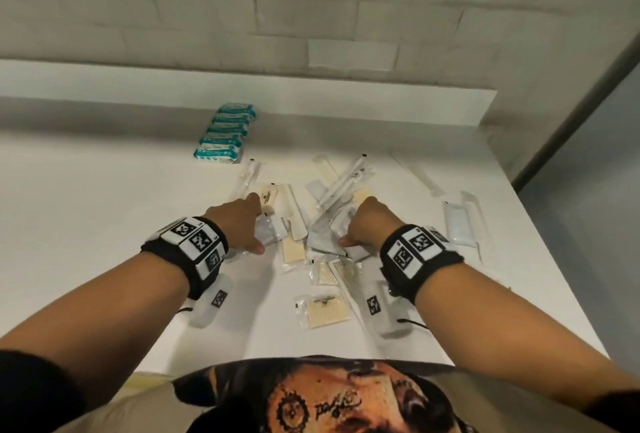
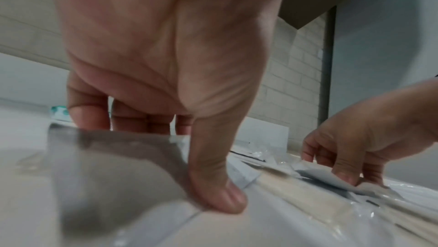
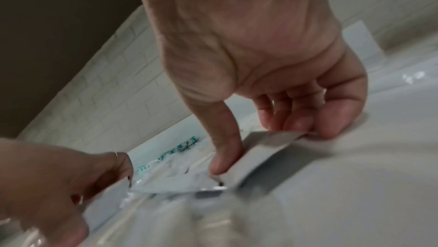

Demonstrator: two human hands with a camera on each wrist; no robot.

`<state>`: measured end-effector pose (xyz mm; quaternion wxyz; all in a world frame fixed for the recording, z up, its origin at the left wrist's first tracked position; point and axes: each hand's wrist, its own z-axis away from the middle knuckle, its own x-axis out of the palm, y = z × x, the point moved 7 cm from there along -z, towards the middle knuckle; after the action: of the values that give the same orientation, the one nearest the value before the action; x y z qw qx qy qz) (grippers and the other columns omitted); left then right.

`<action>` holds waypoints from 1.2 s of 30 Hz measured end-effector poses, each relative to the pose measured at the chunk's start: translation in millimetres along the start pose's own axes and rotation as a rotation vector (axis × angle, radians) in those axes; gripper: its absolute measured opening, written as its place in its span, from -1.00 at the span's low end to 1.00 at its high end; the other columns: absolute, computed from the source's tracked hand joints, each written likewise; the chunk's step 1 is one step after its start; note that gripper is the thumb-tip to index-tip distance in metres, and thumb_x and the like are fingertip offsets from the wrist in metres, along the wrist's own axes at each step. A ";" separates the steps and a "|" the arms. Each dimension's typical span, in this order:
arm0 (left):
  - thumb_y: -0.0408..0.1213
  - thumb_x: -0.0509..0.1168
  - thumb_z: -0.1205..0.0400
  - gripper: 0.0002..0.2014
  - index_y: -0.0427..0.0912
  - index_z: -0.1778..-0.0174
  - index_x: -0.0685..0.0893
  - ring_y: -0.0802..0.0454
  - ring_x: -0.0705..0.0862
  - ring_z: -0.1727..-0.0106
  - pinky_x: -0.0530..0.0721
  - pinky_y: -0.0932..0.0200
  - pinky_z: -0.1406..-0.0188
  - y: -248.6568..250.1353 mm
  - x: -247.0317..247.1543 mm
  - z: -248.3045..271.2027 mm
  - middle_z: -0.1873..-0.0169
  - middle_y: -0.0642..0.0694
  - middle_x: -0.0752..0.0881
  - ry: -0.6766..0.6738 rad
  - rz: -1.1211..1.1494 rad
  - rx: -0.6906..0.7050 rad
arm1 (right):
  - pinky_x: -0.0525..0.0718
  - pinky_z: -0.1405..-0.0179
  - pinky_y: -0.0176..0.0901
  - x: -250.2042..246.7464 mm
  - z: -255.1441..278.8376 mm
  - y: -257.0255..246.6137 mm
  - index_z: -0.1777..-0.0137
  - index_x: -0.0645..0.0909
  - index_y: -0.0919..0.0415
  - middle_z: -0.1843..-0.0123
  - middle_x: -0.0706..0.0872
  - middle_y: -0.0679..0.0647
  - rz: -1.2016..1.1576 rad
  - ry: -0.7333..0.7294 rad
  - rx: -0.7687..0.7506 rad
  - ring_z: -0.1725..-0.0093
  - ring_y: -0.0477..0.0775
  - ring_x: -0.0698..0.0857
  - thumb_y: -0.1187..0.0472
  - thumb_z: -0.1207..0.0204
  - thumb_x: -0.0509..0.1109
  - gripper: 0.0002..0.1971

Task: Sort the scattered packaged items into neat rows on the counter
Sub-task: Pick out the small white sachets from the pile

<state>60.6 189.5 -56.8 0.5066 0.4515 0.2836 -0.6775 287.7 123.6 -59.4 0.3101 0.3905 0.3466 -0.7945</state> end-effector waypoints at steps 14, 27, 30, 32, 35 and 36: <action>-0.03 0.40 -0.51 -0.73 -0.03 0.29 0.45 -0.03 0.58 0.16 0.45 0.13 0.24 3.2 -2.3 22.6 0.32 0.04 0.57 0.201 0.081 -0.069 | 0.72 0.25 -0.05 -13.9 22.7 1.6 -0.27 0.52 0.24 -0.17 0.64 0.23 -0.038 -0.099 -0.262 -0.02 0.26 0.70 0.39 -0.48 0.41 -0.64; -0.27 0.22 -0.59 -0.85 -0.05 0.26 0.39 -0.07 0.54 0.19 0.43 0.09 0.26 86.3 -10.5 14.4 0.28 -0.04 0.58 0.207 0.132 0.156 | 0.78 0.01 0.11 -78.9 50.9 174.7 -0.28 0.52 0.24 -0.20 0.63 0.23 0.075 -0.143 0.036 -0.01 0.31 0.74 0.23 -0.52 0.37 -0.66; -0.19 0.25 -0.58 -0.81 -0.05 0.29 0.39 -0.08 0.55 0.23 0.43 0.08 0.31 85.6 -15.5 10.6 0.33 -0.05 0.58 0.255 0.193 0.129 | 0.58 0.12 -0.08 -68.5 62.1 156.7 -0.03 0.61 0.29 0.10 0.69 0.16 0.044 -0.127 -0.087 0.08 0.20 0.66 0.22 -0.51 0.35 -0.83; -0.21 0.27 -0.58 -0.81 -0.08 0.29 0.40 -0.09 0.56 0.30 0.40 0.09 0.39 89.4 -19.4 12.7 0.36 -0.09 0.60 0.312 0.250 0.131 | 0.57 0.10 -0.11 -66.0 68.8 150.4 -0.17 0.59 0.27 -0.01 0.70 0.14 0.076 -0.122 -0.119 0.01 0.17 0.65 0.20 -0.56 0.29 -0.76; -0.24 0.30 -0.61 -0.86 -0.05 0.11 0.43 -0.07 0.61 0.32 0.47 0.07 0.40 111.5 -19.5 27.1 0.30 -0.08 0.65 0.319 0.370 0.231 | 0.60 -0.04 -0.08 -53.3 72.9 145.5 -0.34 0.50 0.27 -0.23 0.65 0.14 0.217 -0.182 -0.161 -0.15 0.18 0.64 0.17 -0.61 0.25 -0.66; -0.21 0.31 -0.62 -0.84 0.03 0.01 0.43 0.00 0.64 0.30 0.51 0.09 0.39 124.0 -16.0 34.5 0.25 -0.01 0.67 0.260 0.402 0.305 | 0.63 -0.01 -0.07 -51.6 72.7 143.1 -0.29 0.52 0.25 -0.18 0.67 0.13 0.170 -0.197 -0.193 -0.10 0.17 0.67 0.16 -0.60 0.28 -0.69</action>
<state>167.5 126.9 -18.5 0.5165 0.6529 0.1457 -0.5345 393.3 -3.7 -27.4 0.4448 0.3072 0.3547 -0.7628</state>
